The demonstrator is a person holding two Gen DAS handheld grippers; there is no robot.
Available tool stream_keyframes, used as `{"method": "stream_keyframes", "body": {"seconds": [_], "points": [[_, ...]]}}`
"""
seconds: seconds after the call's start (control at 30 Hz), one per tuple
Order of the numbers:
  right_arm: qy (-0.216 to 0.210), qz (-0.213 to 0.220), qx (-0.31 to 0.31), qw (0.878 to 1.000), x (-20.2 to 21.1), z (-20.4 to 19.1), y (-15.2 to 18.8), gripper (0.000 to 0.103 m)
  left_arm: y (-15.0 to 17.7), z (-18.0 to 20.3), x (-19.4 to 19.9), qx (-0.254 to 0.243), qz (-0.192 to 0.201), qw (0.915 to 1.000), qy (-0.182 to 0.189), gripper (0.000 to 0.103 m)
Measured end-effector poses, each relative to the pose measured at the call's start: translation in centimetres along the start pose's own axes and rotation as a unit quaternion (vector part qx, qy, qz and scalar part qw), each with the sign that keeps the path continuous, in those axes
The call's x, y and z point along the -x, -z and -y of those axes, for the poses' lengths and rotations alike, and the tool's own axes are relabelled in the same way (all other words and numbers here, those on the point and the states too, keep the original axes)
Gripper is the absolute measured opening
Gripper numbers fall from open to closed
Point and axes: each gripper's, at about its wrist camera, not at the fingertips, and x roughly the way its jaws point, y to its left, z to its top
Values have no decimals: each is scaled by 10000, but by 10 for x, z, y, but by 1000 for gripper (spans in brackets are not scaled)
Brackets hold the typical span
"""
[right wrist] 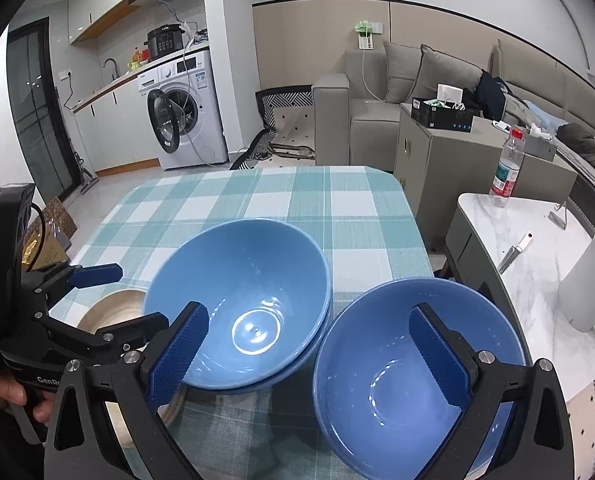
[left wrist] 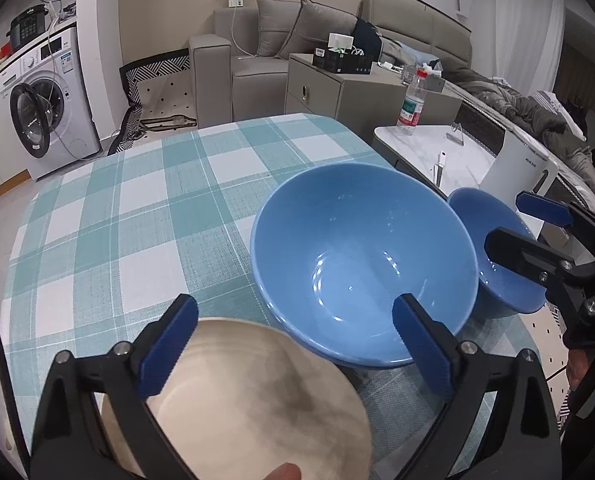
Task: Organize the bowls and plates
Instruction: 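Open both grippers to release the nested blue bowl, then withdraw both tools and move them to the remaining blue bowl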
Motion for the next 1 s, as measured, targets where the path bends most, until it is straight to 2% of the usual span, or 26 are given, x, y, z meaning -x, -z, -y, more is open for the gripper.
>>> {"method": "stream_keyframes", "body": {"seconds": [0.7, 1.0], "points": [[107, 617, -716, 9955, 65, 55, 29, 102, 13, 33, 32, 48, 546, 9982, -256, 103], [190, 616, -823, 9945, 80, 75, 35, 102, 18, 58, 35, 8, 640, 9976, -263, 103]]}}
